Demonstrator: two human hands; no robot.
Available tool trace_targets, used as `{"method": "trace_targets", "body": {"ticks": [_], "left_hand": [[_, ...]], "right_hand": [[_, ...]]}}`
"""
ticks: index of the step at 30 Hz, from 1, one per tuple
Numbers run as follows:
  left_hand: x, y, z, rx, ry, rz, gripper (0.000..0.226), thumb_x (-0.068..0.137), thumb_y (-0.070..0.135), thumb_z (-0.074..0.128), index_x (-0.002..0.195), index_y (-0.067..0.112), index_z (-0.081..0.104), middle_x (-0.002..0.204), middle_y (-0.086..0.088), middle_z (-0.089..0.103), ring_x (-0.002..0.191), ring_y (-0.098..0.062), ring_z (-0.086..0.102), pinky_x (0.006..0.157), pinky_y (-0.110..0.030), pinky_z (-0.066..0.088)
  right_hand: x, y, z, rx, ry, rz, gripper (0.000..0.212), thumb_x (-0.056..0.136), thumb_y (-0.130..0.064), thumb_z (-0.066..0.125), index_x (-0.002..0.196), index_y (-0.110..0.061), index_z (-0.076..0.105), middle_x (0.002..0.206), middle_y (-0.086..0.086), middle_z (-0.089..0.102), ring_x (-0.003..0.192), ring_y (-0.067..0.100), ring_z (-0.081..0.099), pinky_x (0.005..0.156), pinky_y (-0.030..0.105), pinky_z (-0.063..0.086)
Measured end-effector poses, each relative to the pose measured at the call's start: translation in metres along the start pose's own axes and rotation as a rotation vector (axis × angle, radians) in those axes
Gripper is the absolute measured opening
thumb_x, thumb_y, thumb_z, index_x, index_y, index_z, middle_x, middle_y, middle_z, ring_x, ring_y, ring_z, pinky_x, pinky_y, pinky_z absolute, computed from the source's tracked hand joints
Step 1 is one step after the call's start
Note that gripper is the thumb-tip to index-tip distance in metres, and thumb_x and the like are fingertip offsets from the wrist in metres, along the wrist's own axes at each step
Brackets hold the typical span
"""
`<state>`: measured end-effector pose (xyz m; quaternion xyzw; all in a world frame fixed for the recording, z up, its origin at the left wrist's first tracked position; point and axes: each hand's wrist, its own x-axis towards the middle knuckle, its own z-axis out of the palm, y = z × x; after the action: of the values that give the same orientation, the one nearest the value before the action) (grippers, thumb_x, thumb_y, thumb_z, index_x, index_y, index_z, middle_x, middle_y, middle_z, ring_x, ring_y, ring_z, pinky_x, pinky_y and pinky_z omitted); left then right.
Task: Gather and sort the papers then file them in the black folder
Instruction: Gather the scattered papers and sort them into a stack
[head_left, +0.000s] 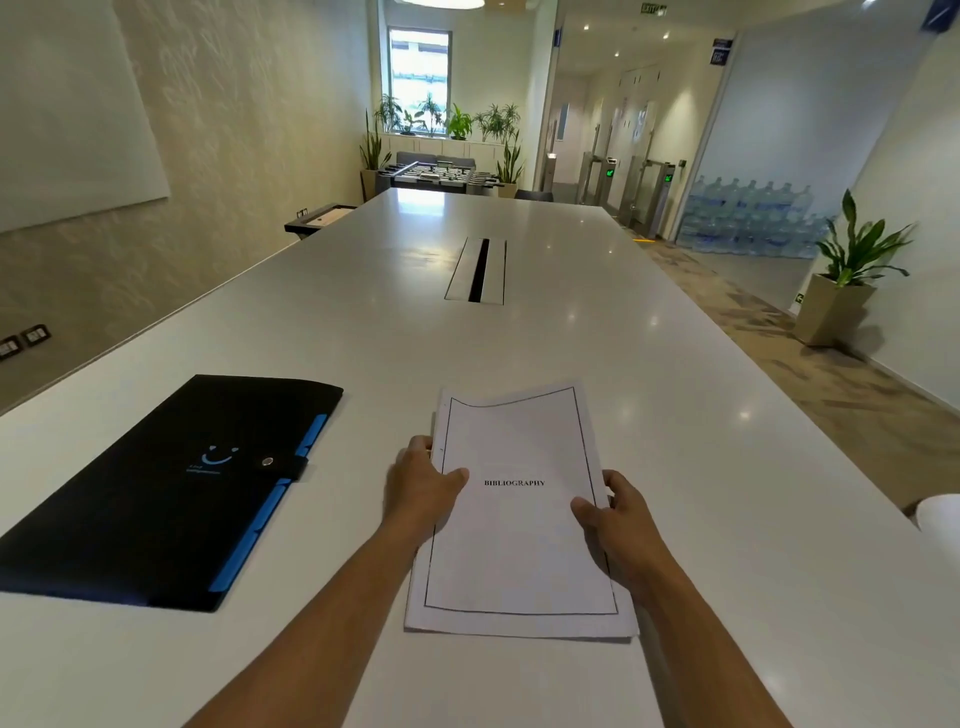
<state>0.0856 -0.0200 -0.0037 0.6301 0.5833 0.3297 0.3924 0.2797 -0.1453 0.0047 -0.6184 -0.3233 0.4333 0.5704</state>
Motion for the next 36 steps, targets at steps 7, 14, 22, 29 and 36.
{"method": "trace_targets", "body": {"ticks": [7, 14, 22, 29, 36], "left_hand": [[0.009, 0.004, -0.019, -0.551, -0.317, -0.137, 0.086, 0.072, 0.041, 0.082, 0.139, 0.014, 0.036, 0.133, 0.002, 0.050, 0.112, -0.014, 0.055, 0.098, -0.031, 0.042], [0.000, 0.049, -0.035, -0.444, -0.153, 0.411, 0.018, 0.089, 0.028, 0.068, 0.102, 0.040, 0.062, 0.097, 0.024, 0.070, 0.095, 0.005, 0.066, 0.075, -0.010, 0.050], [-0.009, 0.063, -0.031, -0.490, -0.031, 0.488, 0.030, 0.087, 0.024, 0.069, 0.116, 0.025, 0.061, 0.109, 0.007, 0.070, 0.100, -0.006, 0.067, 0.090, -0.033, 0.055], [-0.026, 0.044, 0.004, -0.564, 0.117, 0.379, 0.018, 0.088, 0.033, 0.067, 0.106, 0.032, 0.064, 0.105, 0.017, 0.069, 0.099, 0.003, 0.065, 0.087, -0.020, 0.051], [-0.011, 0.045, -0.004, -0.336, 0.128, 0.318, 0.035, 0.094, 0.041, 0.055, 0.105, 0.008, 0.058, 0.092, -0.004, 0.068, 0.087, -0.022, 0.065, 0.076, -0.030, 0.050]], "right_hand": [[-0.004, -0.003, 0.001, 0.197, -0.022, -0.098, 0.026, 0.093, 0.002, 0.056, 0.115, -0.011, 0.055, 0.100, 0.012, 0.075, 0.087, 0.029, 0.074, 0.066, 0.028, 0.060], [-0.004, -0.031, -0.001, -0.113, 0.018, -0.466, 0.030, 0.094, -0.017, 0.059, 0.118, -0.034, 0.051, 0.111, -0.014, 0.069, 0.100, 0.006, 0.068, 0.077, 0.020, 0.056], [-0.004, -0.039, 0.009, -0.015, 0.159, -0.579, 0.043, 0.086, -0.011, 0.068, 0.109, -0.046, 0.055, 0.108, -0.017, 0.069, 0.103, 0.010, 0.067, 0.085, 0.027, 0.055], [-0.005, -0.011, 0.032, -0.011, 0.331, -0.556, 0.036, 0.086, -0.015, 0.064, 0.109, -0.042, 0.057, 0.111, -0.016, 0.066, 0.100, -0.001, 0.064, 0.077, 0.010, 0.051], [0.004, -0.014, 0.026, -0.130, 0.382, -0.447, 0.019, 0.084, -0.028, 0.060, 0.098, -0.040, 0.055, 0.090, -0.020, 0.069, 0.082, -0.004, 0.065, 0.061, 0.009, 0.050]]}}
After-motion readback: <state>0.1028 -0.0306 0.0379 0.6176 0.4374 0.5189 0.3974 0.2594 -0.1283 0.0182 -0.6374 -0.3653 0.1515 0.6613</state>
